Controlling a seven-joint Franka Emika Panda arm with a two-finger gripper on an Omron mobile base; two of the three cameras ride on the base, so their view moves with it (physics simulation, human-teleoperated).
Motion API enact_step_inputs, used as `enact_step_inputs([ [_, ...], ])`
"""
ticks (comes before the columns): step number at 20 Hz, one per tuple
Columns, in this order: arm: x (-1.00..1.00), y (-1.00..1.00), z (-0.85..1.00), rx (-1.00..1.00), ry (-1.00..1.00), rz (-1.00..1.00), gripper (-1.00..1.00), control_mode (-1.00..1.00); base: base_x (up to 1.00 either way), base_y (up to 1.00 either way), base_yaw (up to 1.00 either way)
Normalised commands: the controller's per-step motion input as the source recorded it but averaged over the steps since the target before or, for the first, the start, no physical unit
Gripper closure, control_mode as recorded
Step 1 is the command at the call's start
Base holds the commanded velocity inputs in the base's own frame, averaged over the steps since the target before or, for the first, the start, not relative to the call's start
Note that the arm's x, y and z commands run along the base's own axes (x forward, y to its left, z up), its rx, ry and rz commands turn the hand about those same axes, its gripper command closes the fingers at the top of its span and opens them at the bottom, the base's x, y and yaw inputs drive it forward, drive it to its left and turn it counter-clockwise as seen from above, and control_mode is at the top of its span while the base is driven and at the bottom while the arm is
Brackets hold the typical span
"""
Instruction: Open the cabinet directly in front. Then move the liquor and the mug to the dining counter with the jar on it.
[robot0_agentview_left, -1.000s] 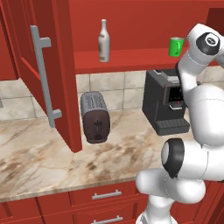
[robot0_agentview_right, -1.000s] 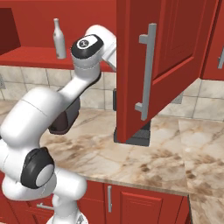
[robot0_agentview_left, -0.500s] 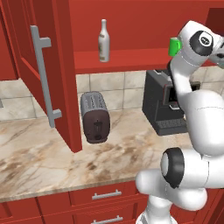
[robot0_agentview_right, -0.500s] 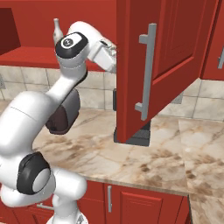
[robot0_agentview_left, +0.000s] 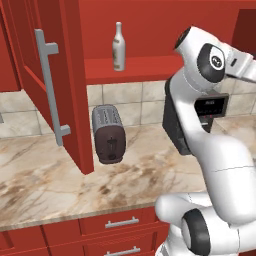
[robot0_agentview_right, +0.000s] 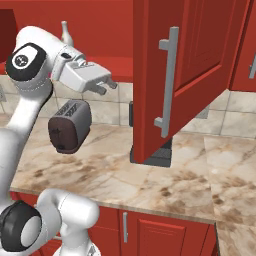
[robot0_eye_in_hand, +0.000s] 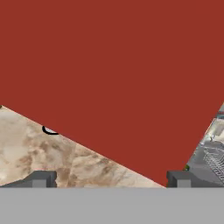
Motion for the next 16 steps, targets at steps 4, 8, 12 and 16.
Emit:
enact_step_inputs([
  [4,-0.06,0.23,0.0,0.0,-0.09,0.32,-1.0,-1.0,0.0,0.0,0.0],
  [8,-0.17,0.0,0.08,0.0,-0.08,0.36,-1.0,-1.0,0.0,0.0,0.0],
  [12,-0.16,-0.2,0.02,0.01,-0.02,0.34,-1.0,-1.0,0.0,0.0,0.0],
  [16,0.0,-0.32,0.0,0.05,0.02,0.23,-1.0,-1.0,0.0,0.0,0.0],
])
